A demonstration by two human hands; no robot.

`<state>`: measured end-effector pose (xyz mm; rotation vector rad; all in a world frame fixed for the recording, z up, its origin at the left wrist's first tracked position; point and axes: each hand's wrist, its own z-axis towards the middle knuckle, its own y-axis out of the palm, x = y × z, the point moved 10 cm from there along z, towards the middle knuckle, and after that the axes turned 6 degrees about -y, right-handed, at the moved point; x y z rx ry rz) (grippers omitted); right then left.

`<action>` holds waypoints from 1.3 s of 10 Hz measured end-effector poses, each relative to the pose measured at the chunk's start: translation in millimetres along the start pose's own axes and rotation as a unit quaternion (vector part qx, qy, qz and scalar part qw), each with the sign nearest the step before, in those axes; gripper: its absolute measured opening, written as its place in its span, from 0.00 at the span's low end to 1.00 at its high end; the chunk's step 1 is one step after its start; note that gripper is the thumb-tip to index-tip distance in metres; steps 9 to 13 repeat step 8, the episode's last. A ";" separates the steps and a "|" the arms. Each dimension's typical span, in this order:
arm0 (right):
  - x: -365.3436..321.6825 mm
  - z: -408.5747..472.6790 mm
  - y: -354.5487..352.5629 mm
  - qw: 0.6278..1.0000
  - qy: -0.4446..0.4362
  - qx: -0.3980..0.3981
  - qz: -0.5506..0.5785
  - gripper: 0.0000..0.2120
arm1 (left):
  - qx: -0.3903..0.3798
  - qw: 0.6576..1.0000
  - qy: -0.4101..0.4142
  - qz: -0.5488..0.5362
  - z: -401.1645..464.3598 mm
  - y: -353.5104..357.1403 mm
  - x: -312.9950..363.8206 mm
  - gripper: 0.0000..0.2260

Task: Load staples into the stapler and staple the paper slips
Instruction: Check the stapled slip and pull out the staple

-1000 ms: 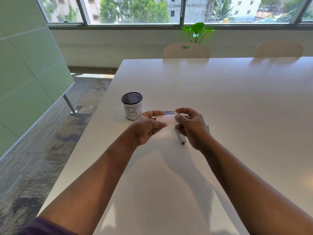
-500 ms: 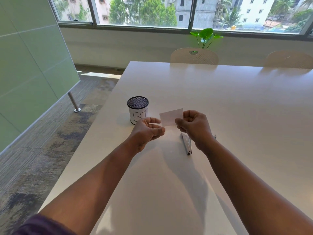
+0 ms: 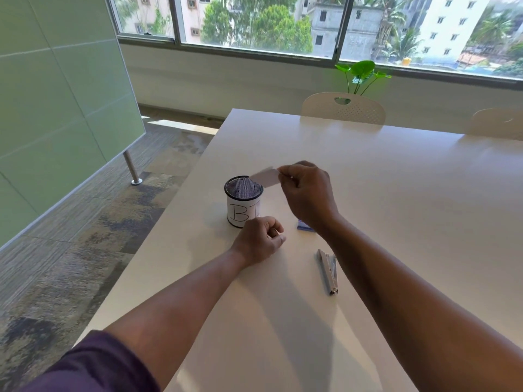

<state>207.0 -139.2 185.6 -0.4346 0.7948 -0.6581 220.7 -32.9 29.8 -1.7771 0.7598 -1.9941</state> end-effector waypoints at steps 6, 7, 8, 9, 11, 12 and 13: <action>-4.6 31.2 112.6 0.954 -0.022 -0.239 -0.179 0.21 | 0.022 1.000 -0.005 -0.020 9.7 -1.4 -6.0 0.20; -8.5 26.5 117.6 0.954 -0.033 -0.251 -0.163 0.19 | 0.020 0.999 0.006 -0.027 7.9 -2.0 -5.5 0.22; -9.0 25.8 115.1 0.959 -0.043 -0.235 -0.153 0.17 | 0.010 0.999 -0.008 -0.031 9.5 -0.2 -8.7 0.21; -9.0 25.8 115.1 0.959 -0.043 -0.235 -0.153 0.17 | 0.010 0.999 -0.008 -0.031 9.5 -0.2 -8.7 0.21; -9.0 25.8 115.1 0.959 -0.043 -0.235 -0.153 0.17 | 0.010 0.999 -0.008 -0.031 9.5 -0.2 -8.7 0.21; -9.0 25.8 115.1 0.959 -0.043 -0.235 -0.153 0.17 | 0.010 0.999 -0.008 -0.031 9.5 -0.2 -8.7 0.21; -9.0 25.8 115.1 0.959 -0.043 -0.235 -0.153 0.17 | 0.010 0.999 -0.008 -0.031 9.5 -0.2 -8.7 0.21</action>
